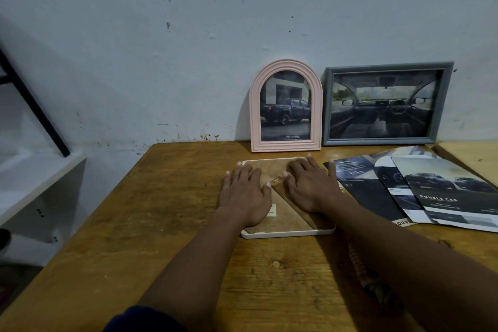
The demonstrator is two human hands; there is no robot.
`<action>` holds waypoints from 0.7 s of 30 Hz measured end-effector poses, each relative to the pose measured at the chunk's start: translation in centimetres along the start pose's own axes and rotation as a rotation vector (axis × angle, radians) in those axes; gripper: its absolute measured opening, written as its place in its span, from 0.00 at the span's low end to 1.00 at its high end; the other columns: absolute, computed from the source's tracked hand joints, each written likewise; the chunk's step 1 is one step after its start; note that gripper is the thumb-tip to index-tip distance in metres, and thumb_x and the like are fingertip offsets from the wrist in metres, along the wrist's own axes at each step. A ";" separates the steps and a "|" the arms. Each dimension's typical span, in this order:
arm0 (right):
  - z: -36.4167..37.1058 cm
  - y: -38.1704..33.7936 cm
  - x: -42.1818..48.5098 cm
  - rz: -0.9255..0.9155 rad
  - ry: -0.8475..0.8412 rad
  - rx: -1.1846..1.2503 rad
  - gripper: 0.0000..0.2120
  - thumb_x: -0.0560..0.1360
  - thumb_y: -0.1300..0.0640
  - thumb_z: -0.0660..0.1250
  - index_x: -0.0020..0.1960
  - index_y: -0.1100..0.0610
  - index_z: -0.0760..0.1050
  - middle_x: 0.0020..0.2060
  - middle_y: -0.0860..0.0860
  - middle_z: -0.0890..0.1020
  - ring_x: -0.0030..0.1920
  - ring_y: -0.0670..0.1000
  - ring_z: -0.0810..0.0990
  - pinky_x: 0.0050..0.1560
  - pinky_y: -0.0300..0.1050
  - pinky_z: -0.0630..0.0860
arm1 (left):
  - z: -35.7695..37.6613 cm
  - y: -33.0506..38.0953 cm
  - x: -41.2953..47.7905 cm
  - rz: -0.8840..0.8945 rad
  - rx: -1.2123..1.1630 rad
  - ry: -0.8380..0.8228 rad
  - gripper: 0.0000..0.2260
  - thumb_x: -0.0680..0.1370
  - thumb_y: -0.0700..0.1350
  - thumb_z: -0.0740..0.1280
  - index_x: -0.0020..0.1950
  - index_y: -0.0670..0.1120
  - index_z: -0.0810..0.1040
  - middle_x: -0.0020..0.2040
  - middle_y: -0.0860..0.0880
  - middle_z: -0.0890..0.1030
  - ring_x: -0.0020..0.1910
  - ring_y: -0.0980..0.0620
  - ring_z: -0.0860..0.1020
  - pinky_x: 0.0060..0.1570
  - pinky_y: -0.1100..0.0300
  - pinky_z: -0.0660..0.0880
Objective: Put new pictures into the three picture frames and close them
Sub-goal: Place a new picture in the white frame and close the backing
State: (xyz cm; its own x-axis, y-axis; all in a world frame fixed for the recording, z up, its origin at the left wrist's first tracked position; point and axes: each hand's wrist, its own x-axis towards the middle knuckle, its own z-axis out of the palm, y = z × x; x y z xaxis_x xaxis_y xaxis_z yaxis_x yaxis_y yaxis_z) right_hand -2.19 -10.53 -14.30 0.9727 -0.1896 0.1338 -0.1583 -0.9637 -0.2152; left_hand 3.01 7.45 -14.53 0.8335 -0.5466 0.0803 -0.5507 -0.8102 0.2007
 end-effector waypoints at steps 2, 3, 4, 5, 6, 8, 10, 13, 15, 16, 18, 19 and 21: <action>-0.1 -0.1 0.2 -0.009 0.028 -0.029 0.25 0.82 0.39 0.44 0.70 0.49 0.66 0.75 0.51 0.65 0.80 0.54 0.50 0.74 0.70 0.40 | -0.2 0.0 0.2 0.000 0.012 -0.014 0.26 0.85 0.59 0.48 0.81 0.49 0.58 0.83 0.46 0.55 0.82 0.46 0.46 0.79 0.44 0.43; 0.0 -0.1 0.2 -0.008 0.034 -0.036 0.25 0.82 0.39 0.44 0.69 0.50 0.67 0.75 0.51 0.67 0.79 0.54 0.51 0.74 0.70 0.39 | -0.3 0.1 0.2 0.003 0.015 -0.016 0.26 0.85 0.58 0.48 0.81 0.49 0.59 0.82 0.46 0.57 0.82 0.46 0.48 0.79 0.44 0.43; 0.1 0.0 0.3 -0.004 0.034 -0.034 0.25 0.82 0.39 0.44 0.69 0.50 0.67 0.74 0.51 0.67 0.79 0.54 0.51 0.74 0.70 0.39 | -0.4 0.1 0.1 0.006 0.011 -0.017 0.25 0.85 0.58 0.49 0.80 0.49 0.60 0.82 0.46 0.58 0.82 0.46 0.48 0.79 0.44 0.43; 0.2 0.0 0.3 0.007 0.024 -0.021 0.25 0.82 0.39 0.43 0.69 0.50 0.67 0.75 0.51 0.67 0.79 0.54 0.51 0.73 0.71 0.38 | -0.5 0.2 -0.1 0.008 0.000 -0.016 0.25 0.85 0.58 0.49 0.80 0.49 0.60 0.82 0.46 0.58 0.82 0.46 0.49 0.79 0.45 0.43; 0.3 0.0 0.2 0.025 0.008 0.009 0.26 0.82 0.38 0.43 0.70 0.50 0.66 0.75 0.51 0.65 0.80 0.54 0.50 0.73 0.71 0.38 | -0.6 0.3 -0.3 0.007 -0.013 -0.014 0.25 0.85 0.57 0.49 0.81 0.49 0.60 0.82 0.46 0.59 0.82 0.47 0.49 0.79 0.45 0.43; 0.3 0.1 -0.3 0.073 -0.005 0.088 0.28 0.81 0.37 0.42 0.75 0.50 0.59 0.78 0.51 0.60 0.80 0.54 0.47 0.73 0.70 0.37 | -0.6 0.5 -0.8 -0.011 -0.029 0.004 0.26 0.85 0.57 0.49 0.81 0.48 0.60 0.82 0.47 0.59 0.82 0.47 0.50 0.79 0.46 0.43; -0.2 0.0 -0.8 0.155 0.068 0.160 0.29 0.82 0.38 0.45 0.78 0.51 0.54 0.78 0.53 0.61 0.79 0.56 0.52 0.73 0.68 0.44 | -0.6 0.8 -1.1 -0.050 -0.039 0.052 0.26 0.85 0.57 0.50 0.81 0.48 0.60 0.81 0.47 0.61 0.82 0.47 0.53 0.80 0.46 0.46; -1.3 -0.1 -1.6 0.297 0.226 0.267 0.23 0.82 0.41 0.52 0.71 0.53 0.64 0.65 0.57 0.76 0.69 0.60 0.68 0.69 0.65 0.55 | -0.9 1.3 -1.5 -0.101 -0.043 0.131 0.27 0.84 0.58 0.53 0.81 0.48 0.60 0.79 0.45 0.66 0.79 0.44 0.61 0.78 0.46 0.56; -1.8 0.2 -1.8 0.316 0.227 0.312 0.20 0.81 0.43 0.55 0.69 0.52 0.66 0.60 0.56 0.79 0.66 0.59 0.71 0.68 0.64 0.56 | -1.1 1.5 -1.7 -0.106 -0.055 0.173 0.27 0.84 0.58 0.55 0.80 0.48 0.61 0.76 0.46 0.70 0.75 0.45 0.67 0.74 0.47 0.65; -1.9 0.5 -1.6 0.323 0.204 0.370 0.20 0.81 0.44 0.56 0.69 0.52 0.66 0.59 0.55 0.79 0.66 0.59 0.72 0.69 0.64 0.56 | -1.1 1.5 -1.7 -0.109 -0.071 0.179 0.26 0.83 0.57 0.56 0.80 0.49 0.62 0.75 0.46 0.71 0.74 0.45 0.69 0.72 0.48 0.68; -2.1 1.0 -1.3 0.380 0.174 0.538 0.18 0.80 0.46 0.59 0.68 0.49 0.67 0.59 0.54 0.79 0.64 0.58 0.73 0.70 0.65 0.59 | -1.1 1.5 -1.8 -0.106 -0.117 0.181 0.26 0.83 0.57 0.58 0.80 0.49 0.62 0.75 0.47 0.72 0.72 0.46 0.70 0.68 0.49 0.70; -2.3 1.2 -1.2 0.415 0.191 0.615 0.17 0.79 0.46 0.60 0.66 0.48 0.69 0.59 0.54 0.79 0.62 0.58 0.74 0.68 0.66 0.63 | -1.1 1.5 -1.8 -0.100 -0.146 0.186 0.26 0.83 0.57 0.59 0.80 0.50 0.62 0.74 0.47 0.72 0.71 0.46 0.71 0.67 0.49 0.71; -3.3 1.2 -1.3 0.437 0.299 0.717 0.14 0.77 0.46 0.61 0.61 0.48 0.73 0.57 0.53 0.80 0.58 0.56 0.77 0.63 0.63 0.71 | -1.2 1.4 -1.6 -0.099 -0.272 0.163 0.26 0.83 0.57 0.59 0.80 0.51 0.62 0.74 0.47 0.73 0.70 0.45 0.72 0.66 0.48 0.72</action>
State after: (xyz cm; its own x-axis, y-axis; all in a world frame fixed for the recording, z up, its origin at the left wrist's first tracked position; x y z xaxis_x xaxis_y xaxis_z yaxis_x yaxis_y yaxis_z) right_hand -4.21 -12.07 -11.57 0.7495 -0.6503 0.1236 -0.2626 -0.4635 -0.8463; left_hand 0.98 7.43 -13.20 0.8907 -0.4092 0.1981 -0.4528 -0.7594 0.4672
